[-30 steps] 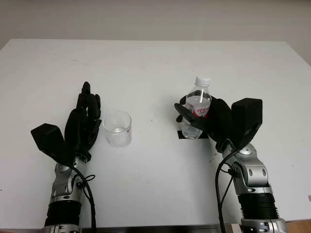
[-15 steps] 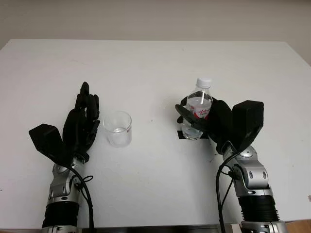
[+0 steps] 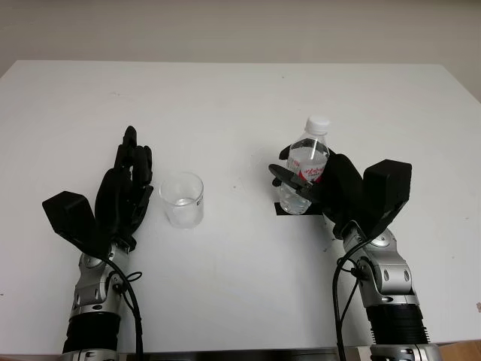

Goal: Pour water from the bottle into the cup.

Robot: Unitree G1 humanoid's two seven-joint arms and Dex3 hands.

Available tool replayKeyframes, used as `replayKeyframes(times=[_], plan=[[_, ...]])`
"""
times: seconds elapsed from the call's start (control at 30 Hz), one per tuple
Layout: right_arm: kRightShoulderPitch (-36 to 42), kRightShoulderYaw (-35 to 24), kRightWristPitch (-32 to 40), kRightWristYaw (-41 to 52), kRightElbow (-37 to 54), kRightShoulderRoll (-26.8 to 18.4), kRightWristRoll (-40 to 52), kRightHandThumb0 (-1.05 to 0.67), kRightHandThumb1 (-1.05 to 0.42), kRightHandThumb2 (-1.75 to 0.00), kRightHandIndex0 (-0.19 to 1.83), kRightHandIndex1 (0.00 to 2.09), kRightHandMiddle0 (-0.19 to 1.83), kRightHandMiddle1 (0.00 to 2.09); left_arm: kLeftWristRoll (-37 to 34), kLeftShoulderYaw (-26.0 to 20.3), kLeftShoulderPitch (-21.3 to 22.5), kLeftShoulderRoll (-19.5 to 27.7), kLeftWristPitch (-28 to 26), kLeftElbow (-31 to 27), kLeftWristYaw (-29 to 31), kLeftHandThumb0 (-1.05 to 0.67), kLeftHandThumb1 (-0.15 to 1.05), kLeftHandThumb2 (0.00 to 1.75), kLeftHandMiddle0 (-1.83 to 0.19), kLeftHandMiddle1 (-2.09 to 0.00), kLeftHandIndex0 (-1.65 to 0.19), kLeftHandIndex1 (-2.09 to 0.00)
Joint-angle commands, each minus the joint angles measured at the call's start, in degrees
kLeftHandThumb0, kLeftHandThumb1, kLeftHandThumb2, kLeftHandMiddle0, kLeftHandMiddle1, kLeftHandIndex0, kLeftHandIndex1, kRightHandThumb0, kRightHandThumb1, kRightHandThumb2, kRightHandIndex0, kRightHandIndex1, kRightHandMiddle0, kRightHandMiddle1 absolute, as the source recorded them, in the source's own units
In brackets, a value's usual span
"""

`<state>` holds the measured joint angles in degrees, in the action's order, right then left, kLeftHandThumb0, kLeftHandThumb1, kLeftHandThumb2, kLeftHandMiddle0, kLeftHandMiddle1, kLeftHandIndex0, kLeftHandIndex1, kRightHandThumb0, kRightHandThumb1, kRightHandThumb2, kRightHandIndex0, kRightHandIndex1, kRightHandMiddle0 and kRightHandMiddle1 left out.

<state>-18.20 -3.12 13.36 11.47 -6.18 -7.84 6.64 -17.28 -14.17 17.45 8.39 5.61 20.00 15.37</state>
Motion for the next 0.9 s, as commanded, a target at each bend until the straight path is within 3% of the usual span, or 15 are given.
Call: replayKeyframes(times=[0.0,0.17,0.3,0.47,0.63,0.87], plan=[[0.11,0.28,-0.25,0.42,0.86,-1.21,-0.61,-0.73,-0.92,-0.05,-0.11,1.97,-0.1,1.92,-0.08,-0.24,-0.4,0.54,0.35,-0.32,0.29,-0.7,1.05,0.59,0.12,-0.06,0.14,-0.06],[0.59,1.04,-1.78,3.97,1.13,-3.56,-1.18,-0.8,-0.93,-0.05,-0.19,1.54,-0.19,1.65,0.26,-0.09,-0.43,0.53,0.09,-0.54,-0.11,-0.7,1.05,0.59,0.1,-0.06,0.13,-0.06],[0.73,1.13,0.27,6.88,2.14,-5.32,-0.39,-0.82,-0.92,-0.05,-0.19,0.99,-0.19,1.14,0.19,0.0,-0.35,0.45,0.02,-0.5,-0.01,-0.7,1.05,0.59,0.12,-0.05,0.14,-0.06],[1.0,0.92,3.09,8.72,3.55,-6.59,0.23,-0.81,-0.9,-0.05,-0.05,0.32,-0.05,0.44,0.04,-0.03,-0.24,0.42,-0.02,-0.31,0.05,-0.69,1.05,0.61,0.12,-0.05,0.15,-0.05],[1.46,1.06,3.45,8.54,3.95,-7.08,-0.47,-0.84,-0.89,-0.05,-0.13,0.08,-0.11,0.15,0.15,-0.03,-0.23,0.52,0.14,-0.11,0.12,-0.7,1.05,0.6,0.12,-0.05,0.15,-0.05],[1.96,1.2,1.9,9.36,3.73,-7.58,-0.66,-0.88,-0.88,-0.05,-0.19,0.0,-0.19,0.0,0.06,0.07,-0.24,0.48,0.14,-0.23,0.35,-0.7,1.05,0.6,0.12,-0.05,0.15,-0.05]])
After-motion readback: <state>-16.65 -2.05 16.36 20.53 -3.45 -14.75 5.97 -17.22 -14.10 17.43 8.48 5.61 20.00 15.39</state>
